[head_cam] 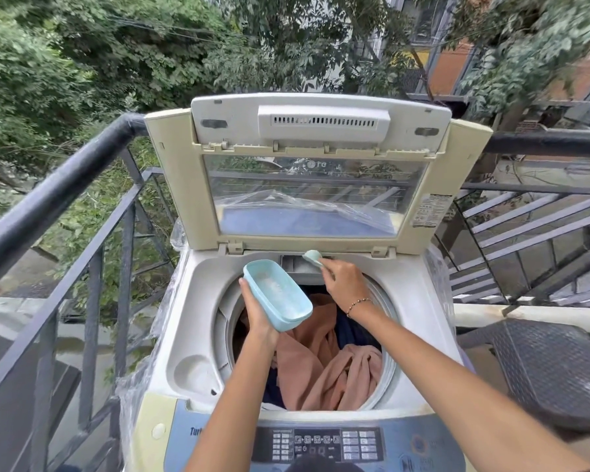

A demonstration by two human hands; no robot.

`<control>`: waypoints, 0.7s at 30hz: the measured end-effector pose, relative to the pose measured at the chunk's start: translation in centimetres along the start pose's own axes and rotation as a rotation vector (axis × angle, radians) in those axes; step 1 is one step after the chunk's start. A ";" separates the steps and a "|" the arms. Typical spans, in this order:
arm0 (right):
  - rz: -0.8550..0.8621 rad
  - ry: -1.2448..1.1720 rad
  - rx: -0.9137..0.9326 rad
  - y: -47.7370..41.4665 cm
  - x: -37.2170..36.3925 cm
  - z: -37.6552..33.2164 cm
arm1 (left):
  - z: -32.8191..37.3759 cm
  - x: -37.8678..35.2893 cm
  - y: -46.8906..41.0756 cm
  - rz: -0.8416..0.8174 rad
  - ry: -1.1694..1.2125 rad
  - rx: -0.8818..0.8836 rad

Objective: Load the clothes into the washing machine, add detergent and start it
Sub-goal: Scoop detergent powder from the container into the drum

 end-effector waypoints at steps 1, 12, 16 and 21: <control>0.062 -0.103 -0.099 0.2 0.4 0.5 | 0.0 -0.1 0.1 0.001 -0.003 -0.002; 0.070 -0.295 0.011 1.0 0.1 -5.8 | -1.8 -2.2 2.2 -0.147 0.102 0.077; 0.112 -0.303 0.082 2.5 0.8 -6.7 | -2.3 -2.3 3.2 -0.201 0.144 0.105; 0.163 -0.367 -0.201 5.0 1.4 -3.0 | -3.2 -2.7 4.2 -0.191 0.076 0.119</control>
Point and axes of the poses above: each hand's wrist, its own y-axis away from the middle knuckle, its own x-axis out of the back of the hand, z = x × y, the point moved 9 cm from there along -y, towards the middle knuckle, and after that the axes turned 14 degrees about x, right-handed, at the moved point
